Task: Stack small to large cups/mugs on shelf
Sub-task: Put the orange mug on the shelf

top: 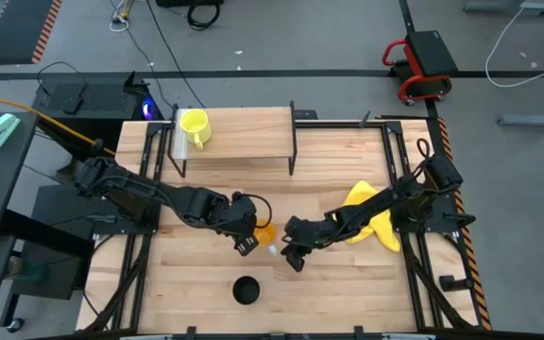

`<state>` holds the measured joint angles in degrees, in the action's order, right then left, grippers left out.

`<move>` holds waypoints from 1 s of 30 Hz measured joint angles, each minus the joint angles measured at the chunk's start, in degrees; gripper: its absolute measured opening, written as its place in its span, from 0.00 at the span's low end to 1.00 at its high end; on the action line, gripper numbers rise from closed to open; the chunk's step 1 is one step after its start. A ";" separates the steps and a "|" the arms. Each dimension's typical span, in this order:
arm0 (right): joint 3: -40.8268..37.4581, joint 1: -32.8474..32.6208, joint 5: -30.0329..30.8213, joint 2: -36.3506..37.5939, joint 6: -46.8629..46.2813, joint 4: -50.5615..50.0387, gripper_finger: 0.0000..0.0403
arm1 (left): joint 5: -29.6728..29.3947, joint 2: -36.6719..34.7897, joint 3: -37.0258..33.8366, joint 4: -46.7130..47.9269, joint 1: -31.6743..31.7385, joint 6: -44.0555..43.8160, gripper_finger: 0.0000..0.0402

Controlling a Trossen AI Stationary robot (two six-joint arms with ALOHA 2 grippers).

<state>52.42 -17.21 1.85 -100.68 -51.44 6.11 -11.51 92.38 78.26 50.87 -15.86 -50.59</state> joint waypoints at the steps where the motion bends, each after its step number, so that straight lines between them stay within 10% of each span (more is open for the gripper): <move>1: 0.00 0.35 0.02 0.00 0.01 0.03 0.01 | 0.00 0.00 0.00 -0.02 0.12 0.01 0.10; 30: 0.00 6.46 -3.39 0.00 10.57 4.18 0.01 | 0.00 0.00 0.02 -0.07 0.31 -3.35 0.08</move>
<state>52.42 -10.75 -1.54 -100.68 -40.87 10.30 -11.51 92.38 78.28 50.81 -15.55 -53.94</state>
